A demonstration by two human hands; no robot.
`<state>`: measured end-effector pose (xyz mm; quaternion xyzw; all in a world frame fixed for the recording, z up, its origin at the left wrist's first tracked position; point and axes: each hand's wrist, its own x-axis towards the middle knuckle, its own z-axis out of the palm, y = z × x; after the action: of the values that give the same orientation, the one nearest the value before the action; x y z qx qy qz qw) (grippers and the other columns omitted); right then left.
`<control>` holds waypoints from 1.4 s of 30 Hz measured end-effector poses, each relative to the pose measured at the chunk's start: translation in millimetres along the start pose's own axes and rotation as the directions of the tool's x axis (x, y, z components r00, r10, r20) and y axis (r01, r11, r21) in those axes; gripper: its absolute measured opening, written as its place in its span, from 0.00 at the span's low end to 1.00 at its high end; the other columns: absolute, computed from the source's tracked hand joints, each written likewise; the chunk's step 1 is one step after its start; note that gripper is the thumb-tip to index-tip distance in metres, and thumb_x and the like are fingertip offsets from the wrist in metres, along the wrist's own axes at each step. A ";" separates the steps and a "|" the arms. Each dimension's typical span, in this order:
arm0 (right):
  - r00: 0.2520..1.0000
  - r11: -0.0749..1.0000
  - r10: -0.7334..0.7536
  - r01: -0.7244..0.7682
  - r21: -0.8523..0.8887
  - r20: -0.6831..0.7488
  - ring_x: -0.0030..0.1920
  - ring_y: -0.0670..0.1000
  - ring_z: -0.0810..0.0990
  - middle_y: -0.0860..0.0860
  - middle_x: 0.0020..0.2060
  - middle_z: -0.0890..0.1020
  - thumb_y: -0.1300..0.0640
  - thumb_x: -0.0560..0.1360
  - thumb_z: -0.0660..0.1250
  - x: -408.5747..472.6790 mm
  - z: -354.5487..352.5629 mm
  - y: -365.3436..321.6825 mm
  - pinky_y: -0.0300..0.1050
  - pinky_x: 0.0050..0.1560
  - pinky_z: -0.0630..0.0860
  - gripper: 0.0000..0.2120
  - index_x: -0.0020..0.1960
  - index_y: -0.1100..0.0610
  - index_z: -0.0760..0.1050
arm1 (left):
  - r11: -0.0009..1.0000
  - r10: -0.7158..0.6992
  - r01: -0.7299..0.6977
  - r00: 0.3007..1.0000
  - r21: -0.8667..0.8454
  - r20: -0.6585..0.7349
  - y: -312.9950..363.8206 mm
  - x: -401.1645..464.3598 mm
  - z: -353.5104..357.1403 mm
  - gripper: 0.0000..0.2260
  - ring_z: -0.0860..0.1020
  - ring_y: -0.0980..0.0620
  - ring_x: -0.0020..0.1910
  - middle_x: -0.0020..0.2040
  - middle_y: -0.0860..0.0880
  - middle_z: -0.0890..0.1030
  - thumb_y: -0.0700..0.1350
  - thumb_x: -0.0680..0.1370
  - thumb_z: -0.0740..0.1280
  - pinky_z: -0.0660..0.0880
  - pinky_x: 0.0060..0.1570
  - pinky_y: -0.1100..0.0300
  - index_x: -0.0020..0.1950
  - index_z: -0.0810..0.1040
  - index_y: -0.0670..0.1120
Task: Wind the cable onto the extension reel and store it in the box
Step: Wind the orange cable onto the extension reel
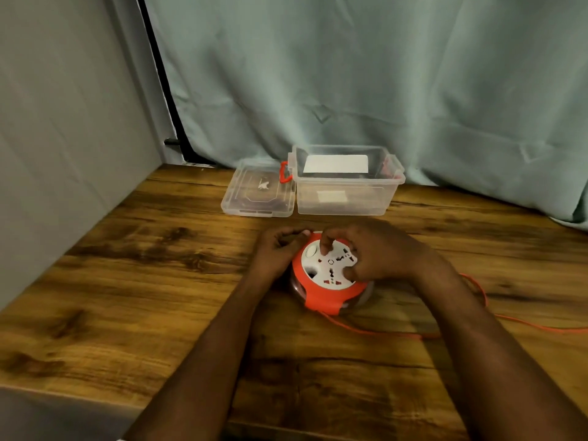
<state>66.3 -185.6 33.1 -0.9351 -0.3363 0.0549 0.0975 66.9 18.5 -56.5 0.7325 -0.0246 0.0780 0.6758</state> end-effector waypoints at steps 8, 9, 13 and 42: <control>0.999 0.999 0.040 -0.040 0.006 -0.009 0.51 0.47 0.79 0.42 0.55 0.79 0.55 0.69 0.77 14.5 7.5 19.5 0.41 0.41 0.76 0.24 0.63 0.42 0.76 | 0.993 -0.066 0.057 0.995 -0.105 -0.081 -1.1 20.8 12.1 0.08 0.86 0.55 0.46 0.48 0.50 0.87 0.44 0.75 0.75 0.80 0.42 0.65 0.53 0.86 0.46; 0.999 0.997 0.051 -0.051 0.062 -0.005 0.47 0.44 0.78 0.38 0.50 0.78 0.55 0.68 0.78 12.2 8.6 23.2 0.39 0.39 0.74 0.23 0.60 0.42 0.77 | 0.995 -0.049 0.042 0.995 -0.087 -0.086 -1.9 20.7 11.7 0.08 0.86 0.55 0.46 0.48 0.50 0.87 0.44 0.75 0.75 0.80 0.42 0.65 0.53 0.86 0.45; 0.996 0.983 0.087 -0.084 0.166 -0.009 0.44 0.43 0.78 0.37 0.48 0.81 0.54 0.66 0.80 5.8 10.5 32.2 0.42 0.40 0.77 0.15 0.47 0.43 0.79 | 0.999 -0.019 0.015 0.997 -0.047 -0.075 -4.2 22.3 12.9 0.08 0.85 0.56 0.45 0.48 0.52 0.87 0.43 0.74 0.75 0.80 0.41 0.65 0.52 0.87 0.46; 0.893 0.994 -0.110 0.093 -0.062 -0.436 0.32 0.41 0.78 0.41 0.30 0.80 0.38 0.69 0.72 1.7 39.5 22.5 0.41 0.32 0.69 0.15 0.35 0.49 0.75 | 0.981 0.157 -0.159 0.987 -0.112 -0.028 -17.2 37.6 16.8 0.03 0.86 0.45 0.43 0.44 0.42 0.87 0.37 0.74 0.75 0.84 0.46 0.53 0.48 0.86 0.41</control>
<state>74.9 -195.7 -10.4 -0.9064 -0.3550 -0.1686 0.1549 107.7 5.8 -69.2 0.6877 -0.0806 0.1366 0.7085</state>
